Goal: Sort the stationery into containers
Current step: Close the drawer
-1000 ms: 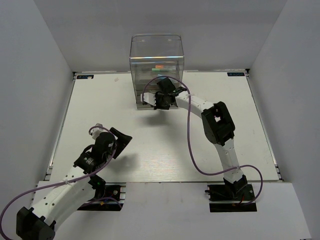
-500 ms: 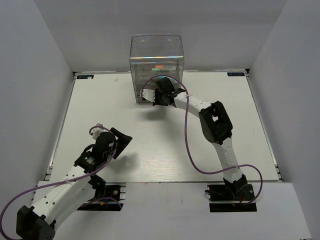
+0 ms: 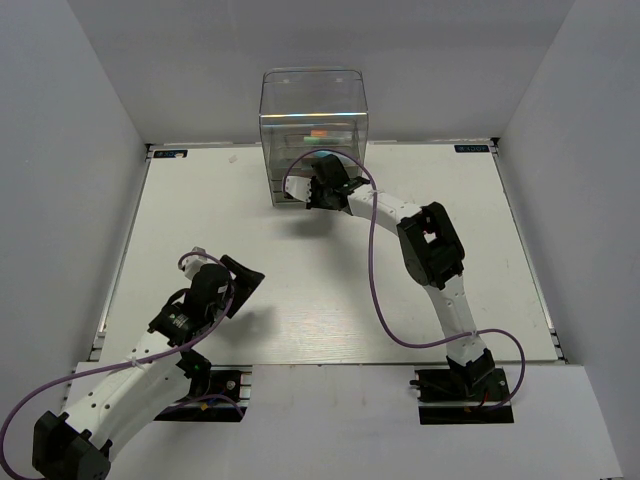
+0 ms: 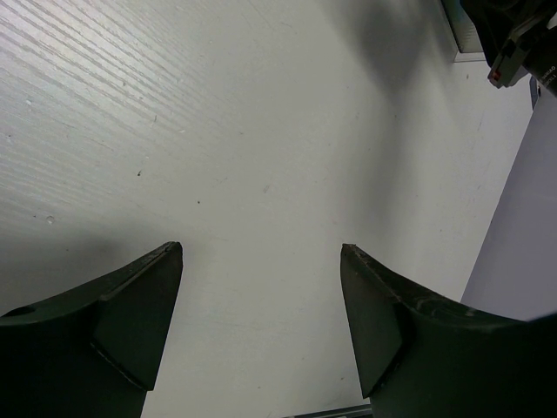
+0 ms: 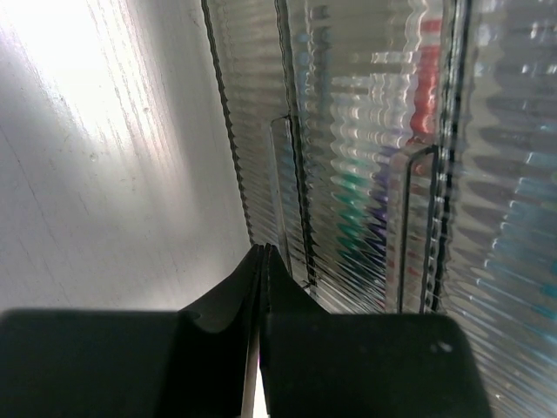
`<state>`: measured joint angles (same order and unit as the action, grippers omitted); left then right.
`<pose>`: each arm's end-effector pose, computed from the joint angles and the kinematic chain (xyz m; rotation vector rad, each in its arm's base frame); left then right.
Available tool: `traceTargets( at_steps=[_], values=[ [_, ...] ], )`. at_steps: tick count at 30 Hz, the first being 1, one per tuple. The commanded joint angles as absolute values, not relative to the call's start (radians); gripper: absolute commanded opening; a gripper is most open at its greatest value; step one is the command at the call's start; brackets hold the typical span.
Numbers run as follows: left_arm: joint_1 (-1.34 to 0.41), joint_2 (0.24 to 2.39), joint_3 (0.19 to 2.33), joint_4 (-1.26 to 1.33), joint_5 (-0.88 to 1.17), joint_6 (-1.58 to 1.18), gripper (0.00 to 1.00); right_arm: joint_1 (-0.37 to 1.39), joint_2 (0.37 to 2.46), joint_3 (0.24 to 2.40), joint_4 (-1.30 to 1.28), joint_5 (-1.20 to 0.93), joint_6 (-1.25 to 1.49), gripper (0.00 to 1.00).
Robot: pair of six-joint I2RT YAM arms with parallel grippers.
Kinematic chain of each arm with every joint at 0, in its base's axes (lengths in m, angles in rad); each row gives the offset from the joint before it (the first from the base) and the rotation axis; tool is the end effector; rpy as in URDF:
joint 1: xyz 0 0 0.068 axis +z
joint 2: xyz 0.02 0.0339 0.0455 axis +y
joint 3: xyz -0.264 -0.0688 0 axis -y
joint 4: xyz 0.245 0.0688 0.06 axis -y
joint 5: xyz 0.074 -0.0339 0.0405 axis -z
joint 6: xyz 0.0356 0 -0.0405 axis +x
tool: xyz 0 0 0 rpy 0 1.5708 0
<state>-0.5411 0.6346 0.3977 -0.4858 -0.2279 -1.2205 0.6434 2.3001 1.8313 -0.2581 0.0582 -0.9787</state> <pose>0.1251 -0.0658 0.1990 -0.9001 2.1815 -0.6489 0.4200 0.3124 0.1804 -1.6524 1.6113 -0.2391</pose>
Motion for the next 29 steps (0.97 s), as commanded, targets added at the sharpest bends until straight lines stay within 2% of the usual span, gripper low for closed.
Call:
traceTargets(
  at_steps=[1, 3, 4, 5, 8, 9, 11, 12, 14, 16, 17, 22, 25, 27, 28, 29],
  values=[
    [-0.546, 0.634, 0.433, -0.488, -0.227, -1.224, 0.83, 0.64, 2.287, 1.848, -0.212, 0.072, -0.965, 0.0],
    [-0.546, 0.634, 0.433, -0.488, -0.227, -1.224, 0.83, 0.641, 2.272, 1.841, -0.25, 0.039, -0.96, 0.0],
    [-0.546, 0.623, 0.433, -0.488, -0.227, -1.224, 0.83, 0.641, 2.251, 1.83, -0.286, 0.215, -0.951, 0.0],
    [-0.546, 0.623, 0.433, -0.488, -0.227, -1.224, 0.83, 0.641, 2.22, 1.821, -0.308, -0.087, -0.943, 0.0],
    [-0.546, 0.611, 0.433, -0.479, -0.227, -1.224, 0.83, 0.64, 2.1, 1.705, -0.376, -0.262, -0.901, 0.01],
    [-0.546, 0.598, 0.433, -0.468, -0.227, -1.224, 0.84, 0.637, 2.073, 1.678, -0.373, -0.318, -0.879, 0.12],
    [-0.546, 0.588, 0.433, -0.448, -0.227, -1.224, 0.84, 0.632, 1.964, 1.591, -0.367, -0.365, -0.793, 0.28],
    [-0.546, 0.575, 0.423, -0.405, -0.227, -1.195, 0.84, 0.624, 1.913, 1.571, -0.358, -0.42, -0.769, 0.42],
    [-0.546, 0.546, 0.414, -0.297, -0.204, -1.134, 0.84, 0.618, 1.844, 1.511, -0.344, -0.475, -0.668, 0.53],
    [-0.546, 0.532, 0.403, -0.223, -0.175, -1.097, 0.84, 0.606, 1.78, 1.477, -0.339, -0.48, -0.539, 0.81],
    [-0.546, 0.532, 0.394, -0.189, -0.175, -1.079, 0.84, 0.606, 1.722, 1.454, -0.306, -0.45, -0.497, 0.9],
    [-0.546, 0.577, 0.426, -0.058, -0.092, -0.947, 0.84, 0.604, 1.663, 1.476, -0.371, -0.244, -0.275, 0.9],
    [-0.546, 0.613, 0.452, -0.037, -0.038, -0.907, 0.84, 0.6, 1.606, 1.459, -0.397, -0.226, -0.245, 0.9],
    [-0.546, 0.635, 0.453, -0.012, -0.009, -0.897, 0.84, 0.597, 1.539, 1.368, -0.329, -0.206, -0.244, 0.9],
    [-0.546, 0.635, 0.453, -0.002, 0.0, -0.885, 0.89, 0.598, 1.525, 1.342, -0.307, -0.18, -0.242, 0.9],
    [-0.546, 0.635, 0.453, 0.008, 0.0, -0.885, 0.89, 0.597, 1.511, 1.294, -0.287, -0.175, -0.236, 0.9]
  ],
)
